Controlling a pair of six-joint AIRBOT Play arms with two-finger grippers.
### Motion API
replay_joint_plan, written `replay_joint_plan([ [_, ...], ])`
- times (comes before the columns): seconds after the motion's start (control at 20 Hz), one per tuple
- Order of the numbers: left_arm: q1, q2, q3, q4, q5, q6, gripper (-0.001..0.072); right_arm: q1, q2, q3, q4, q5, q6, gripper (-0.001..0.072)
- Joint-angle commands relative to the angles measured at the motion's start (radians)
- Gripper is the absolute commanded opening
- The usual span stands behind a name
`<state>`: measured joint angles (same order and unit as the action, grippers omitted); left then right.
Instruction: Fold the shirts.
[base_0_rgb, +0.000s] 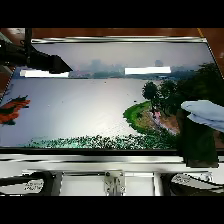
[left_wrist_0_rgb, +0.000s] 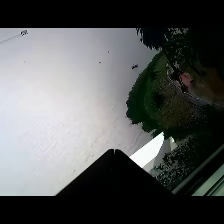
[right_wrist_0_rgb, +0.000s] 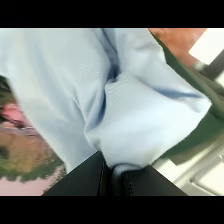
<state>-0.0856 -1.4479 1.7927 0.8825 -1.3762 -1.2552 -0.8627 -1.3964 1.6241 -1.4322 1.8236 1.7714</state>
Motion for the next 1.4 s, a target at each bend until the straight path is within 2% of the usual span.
replay_joint_plan([
  [0.0, -0.003, -0.001, 0.0, 0.0, 0.005, 0.017, 0.0038, -0.001, 0.108, -0.231, -0.128, 0.038, 0.023, 0.0059],
  [0.2, -0.003, -0.001, 0.0, 0.0, 0.005, 0.017, 0.0038, -0.001, 0.221, -0.517, -0.245, -0.011, 0.046, 0.0058],
  [0.35, -0.003, -0.001, 0.0, 0.0, 0.006, 0.018, 0.0039, -0.001, 0.282, -0.679, -0.268, -0.108, 0.088, 0.0067],
  [0.4, -0.003, -0.001, 0.0, 0.0, 0.006, 0.017, 0.0038, -0.001, 0.291, -0.71, -0.292, -0.159, 0.117, 0.0212],
  [0.45, -0.003, -0.001, 0.0, 0.0, 0.005, 0.017, 0.0038, -0.001, 0.291, -0.716, -0.303, -0.196, 0.121, 0.0484],
  [0.5, -0.003, -0.001, 0.0, 0.0, 0.005, 0.017, 0.0038, -0.001, 0.291, -0.71, -0.299, -0.229, 0.109, 0.0598],
  [0.65, -0.007, -0.001, 0.0, 0.001, 0.016, 0.017, 0.0038, -0.001, 0.291, -0.629, -0.293, -0.257, 0.058, 0.0597],
  [0.8, -0.027, -0.018, 0.0, 0.033, 0.06, 0.013, 0.0037, 0.0, 0.291, -0.425, -0.208, -0.331, -0.085, 0.0593],
  [0.85, -0.05, -0.029, 0.0, 0.114, 0.057, -0.006, 0.0036, 0.008, 0.291, -0.357, -0.134, -0.374, -0.149, 0.0593],
  [0.9, -0.083, -0.039, 0.0, 0.244, 0.049, -0.071, 0.0036, 0.028, 0.291, -0.297, -0.059, -0.41, -0.229, 0.0593],
  [1.05, -0.218, -0.079, 0.0, 0.685, -0.074, -0.239, 0.004, 0.188, 0.29, -0.243, 0.024, -0.435, -0.32, 0.0594],
  [1.1, -0.249, -0.097, 0.0, 0.725, -0.119, -0.242, 0.0142, 0.267, 0.282, -0.246, 0.007, -0.414, -0.325, 0.0596],
  [1.15, -0.268, -0.119, 0.0, 0.719, -0.158, -0.245, 0.0497, 0.33, 0.275, -0.259, -0.01, -0.412, -0.32, 0.0607],
  [1.2, -0.279, -0.142, 0.0, 0.705, -0.194, -0.269, 0.0694, 0.38, 0.261, -0.261, -0.007, -0.409, -0.303, 0.0685],
  [1.35, -0.283, -0.191, 0.0, 0.608, -0.24, -0.287, 0.0694, 0.486, 0.24, -0.261, 0.021, -0.386, -0.281, 0.0684],
])
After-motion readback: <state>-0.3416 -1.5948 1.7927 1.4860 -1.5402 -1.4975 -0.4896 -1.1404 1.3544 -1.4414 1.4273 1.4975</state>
